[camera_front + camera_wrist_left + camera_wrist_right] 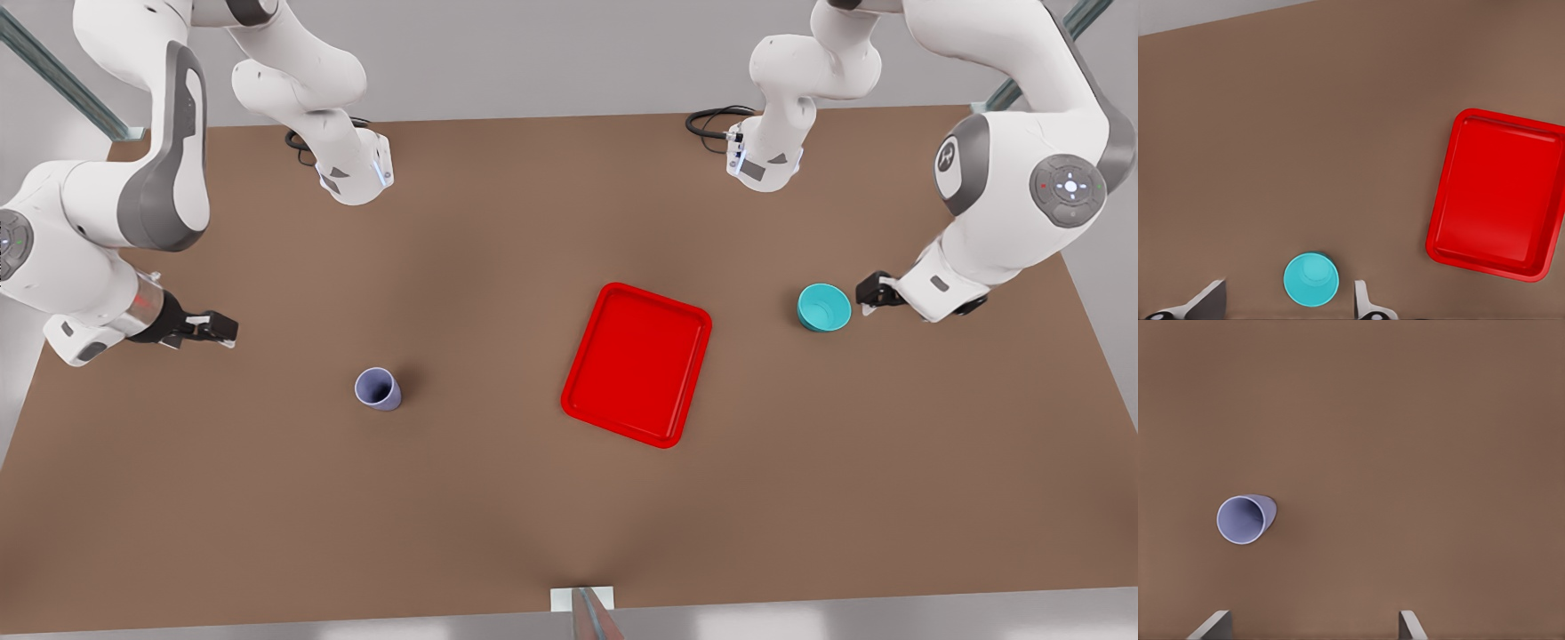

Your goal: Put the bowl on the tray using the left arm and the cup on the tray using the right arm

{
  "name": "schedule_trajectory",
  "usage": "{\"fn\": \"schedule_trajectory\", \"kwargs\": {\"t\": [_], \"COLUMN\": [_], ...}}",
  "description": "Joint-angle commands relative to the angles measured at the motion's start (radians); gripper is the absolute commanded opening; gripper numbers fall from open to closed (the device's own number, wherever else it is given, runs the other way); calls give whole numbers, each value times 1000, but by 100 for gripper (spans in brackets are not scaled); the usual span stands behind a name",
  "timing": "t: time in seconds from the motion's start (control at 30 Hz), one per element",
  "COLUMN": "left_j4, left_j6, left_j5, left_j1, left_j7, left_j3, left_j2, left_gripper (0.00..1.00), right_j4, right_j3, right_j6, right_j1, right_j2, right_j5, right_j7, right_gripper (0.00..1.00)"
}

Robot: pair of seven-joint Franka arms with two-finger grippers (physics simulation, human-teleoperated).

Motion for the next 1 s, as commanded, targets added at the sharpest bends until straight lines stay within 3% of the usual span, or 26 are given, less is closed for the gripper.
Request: {"fn": "schedule_trajectory", "kwargs": {"t": [0.0, 0.03, 0.13, 0.2, 0.27, 0.43, 0.97], "left_j4": [-8, -10, -375, -577, -706, -765, -759], "left_j6": [0, -17, -55, 145, 334, 442, 600], "left_j5": [2, 2, -27, -127, -224, -241, -365], "left_j1": [1, 1, 8, 17, 55, 127, 169], "left_j7": [0, 0, 20, 105, 296, 617, 611], "left_j3": [4, 9, 31, 35, 127, 185, 190], "left_j2": [-2, 0, 1, 3, 40, 61, 204], "left_gripper": [100, 100, 100, 100, 100, 100, 100], "right_j4": [0, 0, 0, 0, 0, 0, 0], "right_j3": [0, 0, 0, 0, 0, 0, 0], "right_j6": [0, 0, 0, 0, 0, 0, 0], "right_j1": [-1, -1, -1, -1, -1, -1, -1], "right_j2": [0, 0, 0, 0, 0, 0, 0], "right_j5": [0, 0, 0, 0, 0, 0, 0], "right_j7": [0, 0, 0, 0, 0, 0, 0], "right_gripper": [100, 100, 100, 100, 100, 100, 100]}}
